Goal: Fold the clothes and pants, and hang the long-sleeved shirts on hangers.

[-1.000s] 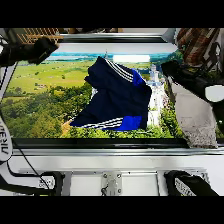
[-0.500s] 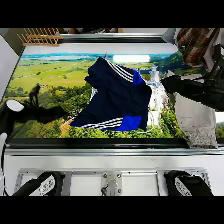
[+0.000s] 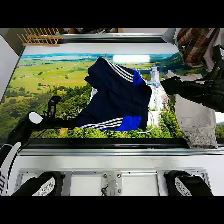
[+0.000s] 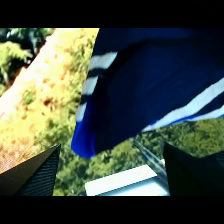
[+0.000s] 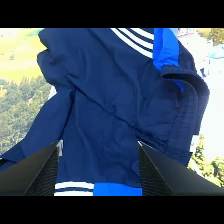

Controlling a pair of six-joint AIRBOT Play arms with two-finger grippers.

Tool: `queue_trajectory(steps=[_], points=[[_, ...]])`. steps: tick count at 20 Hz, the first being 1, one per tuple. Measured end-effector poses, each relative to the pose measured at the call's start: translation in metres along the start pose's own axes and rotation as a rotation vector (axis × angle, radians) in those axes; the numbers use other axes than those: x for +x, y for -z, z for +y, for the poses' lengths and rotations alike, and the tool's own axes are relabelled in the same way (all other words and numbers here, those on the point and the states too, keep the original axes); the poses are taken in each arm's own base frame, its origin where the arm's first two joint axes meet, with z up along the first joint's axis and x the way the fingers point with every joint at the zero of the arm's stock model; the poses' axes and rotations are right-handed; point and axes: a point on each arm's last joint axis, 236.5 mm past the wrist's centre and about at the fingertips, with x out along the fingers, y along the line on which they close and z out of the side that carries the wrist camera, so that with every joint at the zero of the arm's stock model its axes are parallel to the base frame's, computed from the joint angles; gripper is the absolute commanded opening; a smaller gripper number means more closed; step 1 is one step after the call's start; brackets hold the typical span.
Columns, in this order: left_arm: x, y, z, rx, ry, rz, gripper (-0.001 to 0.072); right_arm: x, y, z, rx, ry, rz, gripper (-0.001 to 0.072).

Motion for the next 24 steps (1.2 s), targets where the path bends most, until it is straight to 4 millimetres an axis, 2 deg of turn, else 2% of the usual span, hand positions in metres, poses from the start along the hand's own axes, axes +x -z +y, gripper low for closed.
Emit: queue_trajectory(steps=[6, 9, 15, 20, 22, 23, 24], points=[[0.019, -0.009, 0.004, 0.09, -0.014, 0.101, 0.0681, 0.0, 0.0, 0.0, 0.0, 0.0, 0.001, 0.0503], [0.022, -0.008, 0.005, 0.132, -0.013, 0.124, 0.068, 0.002, 0.001, -0.001, 0.002, 0.002, 0.006, 0.0503], [0.028, 0.006, 0.006, 0.168, -0.003, 0.166, 0.068, 0.01, 0.007, -0.007, 0.014, 0.008, 0.032, 0.0503], [0.029, 0.002, 0.007, 0.186, -0.01, 0.143, 0.0678, 0.017, 0.019, -0.013, 0.04, 0.017, 0.068, 0.0503], [0.033, 0.003, 0.007, 0.192, -0.009, 0.152, 0.0455, 0.02, 0.024, -0.016, 0.05, 0.02, 0.079, 0.0503], [0.036, 0.004, 0.006, 0.199, -0.007, 0.157, 0.0299, 0.02, 0.025, -0.017, 0.052, 0.021, 0.083, 0.0503], [0.038, 0.005, 0.003, 0.208, -0.004, 0.161, 0.0042, 0.021, 0.026, -0.016, 0.057, 0.019, 0.085, 0.0503]])
